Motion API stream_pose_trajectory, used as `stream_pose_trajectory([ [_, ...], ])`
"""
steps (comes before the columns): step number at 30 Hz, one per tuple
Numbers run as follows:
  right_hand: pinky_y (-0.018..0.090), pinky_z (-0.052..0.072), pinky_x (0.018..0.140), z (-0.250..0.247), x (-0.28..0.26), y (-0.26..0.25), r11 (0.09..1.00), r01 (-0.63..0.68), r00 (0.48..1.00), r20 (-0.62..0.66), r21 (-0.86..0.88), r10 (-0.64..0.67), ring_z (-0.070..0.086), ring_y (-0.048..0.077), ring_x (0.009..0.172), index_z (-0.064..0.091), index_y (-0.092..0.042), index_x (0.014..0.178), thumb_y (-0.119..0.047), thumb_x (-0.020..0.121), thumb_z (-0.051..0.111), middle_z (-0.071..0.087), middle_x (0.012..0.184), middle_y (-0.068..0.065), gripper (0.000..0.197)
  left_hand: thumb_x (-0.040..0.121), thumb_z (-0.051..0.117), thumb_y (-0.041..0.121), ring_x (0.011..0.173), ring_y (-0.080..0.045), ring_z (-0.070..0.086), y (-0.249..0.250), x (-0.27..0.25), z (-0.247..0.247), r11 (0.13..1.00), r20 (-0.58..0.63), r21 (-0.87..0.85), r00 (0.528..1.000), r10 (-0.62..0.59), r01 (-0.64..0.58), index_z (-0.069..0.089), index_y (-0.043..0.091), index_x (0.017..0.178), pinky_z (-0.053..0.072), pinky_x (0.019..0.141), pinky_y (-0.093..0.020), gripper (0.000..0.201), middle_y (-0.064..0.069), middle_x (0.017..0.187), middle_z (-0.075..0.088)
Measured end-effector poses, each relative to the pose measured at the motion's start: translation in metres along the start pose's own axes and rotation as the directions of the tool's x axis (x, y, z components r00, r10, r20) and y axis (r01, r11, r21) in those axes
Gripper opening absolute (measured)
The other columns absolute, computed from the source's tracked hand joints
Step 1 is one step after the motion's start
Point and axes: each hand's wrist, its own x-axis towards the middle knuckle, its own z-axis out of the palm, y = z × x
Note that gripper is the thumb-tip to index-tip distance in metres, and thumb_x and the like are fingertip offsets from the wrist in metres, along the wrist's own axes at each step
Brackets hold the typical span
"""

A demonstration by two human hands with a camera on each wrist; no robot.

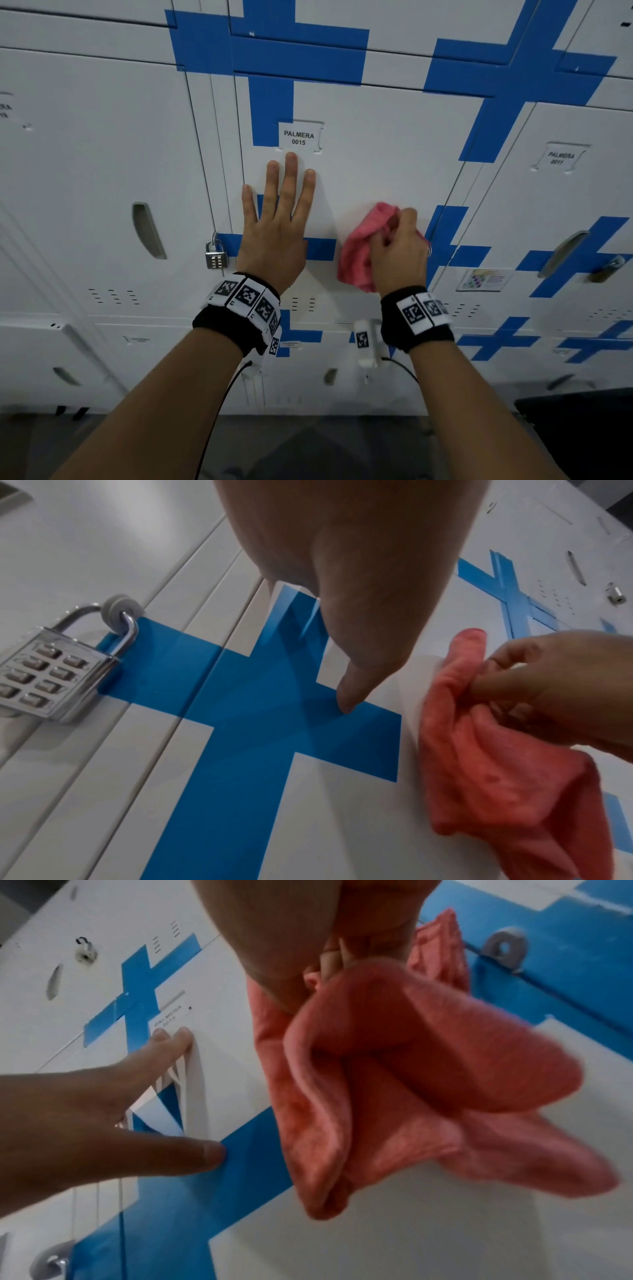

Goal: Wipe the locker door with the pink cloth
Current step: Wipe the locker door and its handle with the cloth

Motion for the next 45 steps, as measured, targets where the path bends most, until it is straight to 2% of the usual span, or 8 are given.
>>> stream_pose_trajectory([
  [5,0.017,0.028,0.040,0.002,0.008,-0.011,1.000,-0.013,0.999,-0.041,0.000,0.013,0.046,0.004,0.050,0.037,-0.015,0.090,-0.008,0.093,0.043,0.047,0.062,-0.006,0.010,0.080,0.072,0.027,0.157,-0.039,-0.006,0.004,0.000,-0.002,0.999,0.023,-0.035,1.000,-0.005,0.006,-0.003,0.011,0.163,0.015,0.121,-0.066,0.113,-0.017,0.170,-0.011],
  [11,0.031,0.050,0.048,0.016,-0.004,0.000,0.976,0.034,0.998,0.068,-0.214,-0.020,0.061,0.025,0.057,0.047,-0.006,0.105,-0.007,0.092,0.047,0.060,0.071,0.004,0.013,0.085,0.065,0.031,0.157,-0.037,-0.007,-0.005,-0.001,-0.011,0.999,0.052,-0.046,0.998,0.026,-0.024,-0.004,0.013,0.163,0.014,0.123,-0.064,0.106,-0.016,0.170,-0.013],
  [16,0.024,0.040,0.051,0.021,-0.022,0.016,0.951,0.080,0.981,0.193,-0.300,-0.022,0.068,0.028,0.065,0.047,-0.013,0.100,-0.020,0.087,0.064,0.067,0.082,0.006,0.023,0.084,0.065,0.028,0.157,-0.037,-0.007,-0.007,-0.002,-0.014,0.996,0.072,-0.087,0.996,0.043,-0.037,-0.001,0.013,0.164,0.017,0.122,-0.065,0.105,-0.015,0.170,-0.014],
  [23,0.029,0.044,0.056,0.007,-0.022,0.015,0.970,0.035,0.953,0.300,-0.242,0.041,0.065,0.028,0.072,0.049,-0.016,0.102,-0.013,0.095,0.047,0.065,0.084,0.005,0.008,0.078,0.064,0.018,0.157,-0.038,-0.006,-0.005,-0.002,-0.015,0.994,0.060,-0.100,0.997,0.045,-0.039,0.002,0.012,0.164,0.018,0.121,-0.066,0.106,-0.015,0.170,-0.012],
  [29,0.025,0.037,0.058,-0.011,-0.010,0.006,0.997,-0.056,0.998,0.020,-0.061,0.057,0.046,0.005,0.060,0.050,-0.014,0.091,-0.019,0.096,0.052,0.055,0.075,-0.001,0.007,0.077,0.066,0.021,0.157,-0.039,-0.006,-0.003,-0.001,-0.012,0.995,0.067,-0.100,0.997,0.037,-0.030,0.001,0.012,0.164,0.017,0.121,-0.067,0.109,-0.016,0.170,-0.011],
  [38,0.034,0.045,0.059,0.007,0.005,-0.007,0.966,-0.111,0.989,0.065,-0.233,0.129,0.059,0.028,0.072,0.047,-0.011,0.102,-0.017,0.092,0.046,0.059,0.090,0.007,0.012,0.081,0.061,0.025,0.157,-0.037,-0.008,-0.001,-0.003,-0.011,0.993,0.069,-0.119,0.997,0.033,-0.024,-0.002,0.013,0.164,0.014,0.122,-0.066,0.105,-0.015,0.170,-0.013],
  [41,0.031,0.045,0.056,0.008,0.001,-0.002,0.961,-0.027,0.991,0.117,-0.276,0.061,0.062,0.027,0.068,0.048,-0.009,0.103,-0.013,0.093,0.046,0.060,0.080,0.004,0.010,0.083,0.063,0.029,0.157,-0.038,-0.009,0.005,-0.002,-0.012,0.993,0.067,-0.117,0.998,0.004,0.004,-0.003,0.012,0.163,0.013,0.122,-0.066,0.106,-0.016,0.170,-0.014],
  [45,0.032,0.051,0.060,0.010,-0.013,0.005,0.964,0.092,0.982,0.180,-0.249,-0.048,0.064,0.026,0.078,0.051,-0.010,0.100,-0.022,0.093,0.041,0.065,0.093,0.007,0.017,0.082,0.069,0.037,0.156,-0.039,-0.010,0.009,0.000,-0.011,0.995,0.075,-0.098,0.997,-0.020,0.027,-0.005,0.010,0.163,0.014,0.121,-0.067,0.112,-0.016,0.169,-0.016],
])
